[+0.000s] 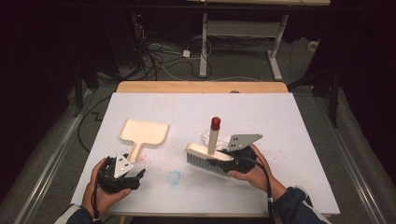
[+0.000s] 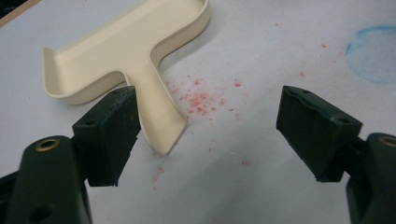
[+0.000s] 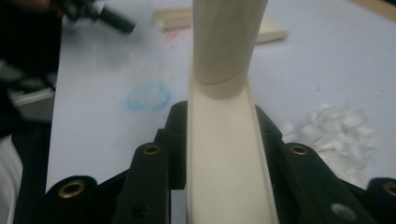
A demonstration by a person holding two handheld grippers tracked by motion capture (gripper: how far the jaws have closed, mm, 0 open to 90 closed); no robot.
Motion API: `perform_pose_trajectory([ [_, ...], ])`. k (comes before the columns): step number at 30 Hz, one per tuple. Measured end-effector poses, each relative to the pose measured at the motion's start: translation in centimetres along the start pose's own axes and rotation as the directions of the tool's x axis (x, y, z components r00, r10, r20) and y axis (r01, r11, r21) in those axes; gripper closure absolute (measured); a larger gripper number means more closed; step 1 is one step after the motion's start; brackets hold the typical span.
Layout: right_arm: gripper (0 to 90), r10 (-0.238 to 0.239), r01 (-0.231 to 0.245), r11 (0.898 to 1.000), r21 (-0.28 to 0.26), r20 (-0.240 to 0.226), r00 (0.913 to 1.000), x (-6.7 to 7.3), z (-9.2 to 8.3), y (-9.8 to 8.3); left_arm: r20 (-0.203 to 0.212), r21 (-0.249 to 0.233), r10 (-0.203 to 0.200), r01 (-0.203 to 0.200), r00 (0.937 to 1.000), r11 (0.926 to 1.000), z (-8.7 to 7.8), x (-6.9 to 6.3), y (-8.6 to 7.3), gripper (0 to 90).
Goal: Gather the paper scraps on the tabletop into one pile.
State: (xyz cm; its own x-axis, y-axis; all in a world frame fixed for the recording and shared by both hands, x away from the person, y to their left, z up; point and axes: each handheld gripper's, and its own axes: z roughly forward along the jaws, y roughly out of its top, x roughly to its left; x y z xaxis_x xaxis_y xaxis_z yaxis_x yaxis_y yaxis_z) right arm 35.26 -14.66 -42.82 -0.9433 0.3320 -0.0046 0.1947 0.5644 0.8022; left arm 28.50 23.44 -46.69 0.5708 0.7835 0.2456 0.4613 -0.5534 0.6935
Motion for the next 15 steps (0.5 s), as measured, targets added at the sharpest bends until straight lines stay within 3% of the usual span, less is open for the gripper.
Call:
perform_pose_trajectory([
  [2,67.3,-0.031,0.031,0.999,0.035,-0.025,0.9992,-0.3,0.5,-0.6,0.0,0.001,0.0,0.0,1.0,1.0,0.0,0.0,0.0,20.8],
  [4,67.4,-0.034,0.035,0.999,0.026,-0.042,0.9985,-1.0,0.6,-0.9,0.001,0.003,-0.001,0.001,1.0,1.0,0.1,0.0,0.1,20.8],
  [15,66.8,-0.029,0.028,0.998,0.058,0.007,0.9996,-5.5,1.0,-0.5,0.015,0.006,-0.01,0.01,0.9998,0.9999,0.4,0.0,0.1,20.8],
])
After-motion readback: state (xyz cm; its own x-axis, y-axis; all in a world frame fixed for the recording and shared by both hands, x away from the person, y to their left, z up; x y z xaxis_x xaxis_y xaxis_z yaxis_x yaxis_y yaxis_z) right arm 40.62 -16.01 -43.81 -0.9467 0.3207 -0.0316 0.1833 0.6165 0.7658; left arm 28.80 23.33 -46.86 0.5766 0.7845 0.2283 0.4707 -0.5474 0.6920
